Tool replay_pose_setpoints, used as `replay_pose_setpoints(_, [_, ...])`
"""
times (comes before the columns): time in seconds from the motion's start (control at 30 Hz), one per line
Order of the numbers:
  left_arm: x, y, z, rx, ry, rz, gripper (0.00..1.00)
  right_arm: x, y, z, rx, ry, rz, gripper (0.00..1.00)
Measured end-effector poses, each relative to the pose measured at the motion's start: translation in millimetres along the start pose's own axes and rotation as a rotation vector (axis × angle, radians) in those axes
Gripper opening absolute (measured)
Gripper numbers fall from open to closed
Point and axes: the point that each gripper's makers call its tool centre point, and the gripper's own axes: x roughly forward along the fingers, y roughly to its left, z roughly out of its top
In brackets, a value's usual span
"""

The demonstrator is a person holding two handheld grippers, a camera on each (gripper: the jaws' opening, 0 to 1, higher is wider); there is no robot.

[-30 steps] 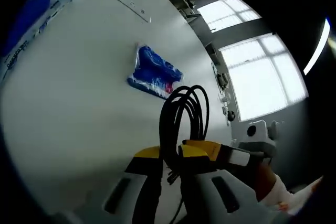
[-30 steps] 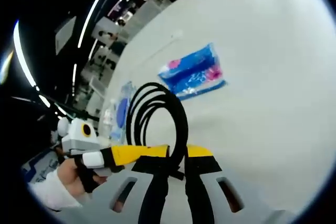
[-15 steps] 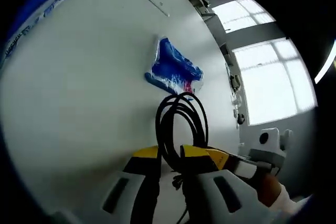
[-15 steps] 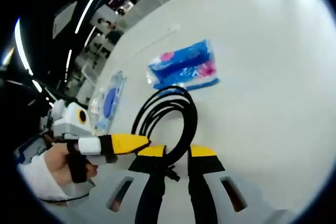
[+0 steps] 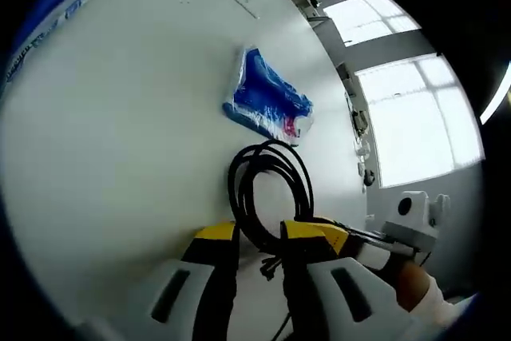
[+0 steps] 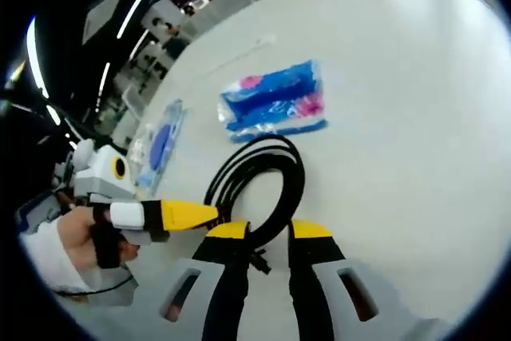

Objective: Arrange the tabletop items into an orderly group along one side of the table until the central work area is clear of visible clutter.

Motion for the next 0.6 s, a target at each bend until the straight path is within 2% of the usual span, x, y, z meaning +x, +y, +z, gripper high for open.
replay_pose_setpoints(0.1, [-2, 1.2, -0.1, 0.006, -0.004, 0.002, 0.19, -3, -3, -0.3, -0.033, -0.006, -0.024, 0.26])
replay_pose_setpoints(0.33, [-3, -1.9, -0.8, 0.022, -0.010, -0.004, 0.20, -10, -2, 6.6, -0.033, -0.037, -0.018, 0.26])
replay_pose_setpoints(0.43, [-6, -1.7, -2.1, 0.065, -0.011, 0.006, 0.20, -12, -2, 7.2, -0.037, -0.047, -0.015, 0.28])
replay_pose_setpoints(0.6, [-12, -2.2, 0.0, 0.121, -0.029, 0.017, 0.32, -18, -3, 7.1, -0.048, -0.070, -0.002, 0.32])
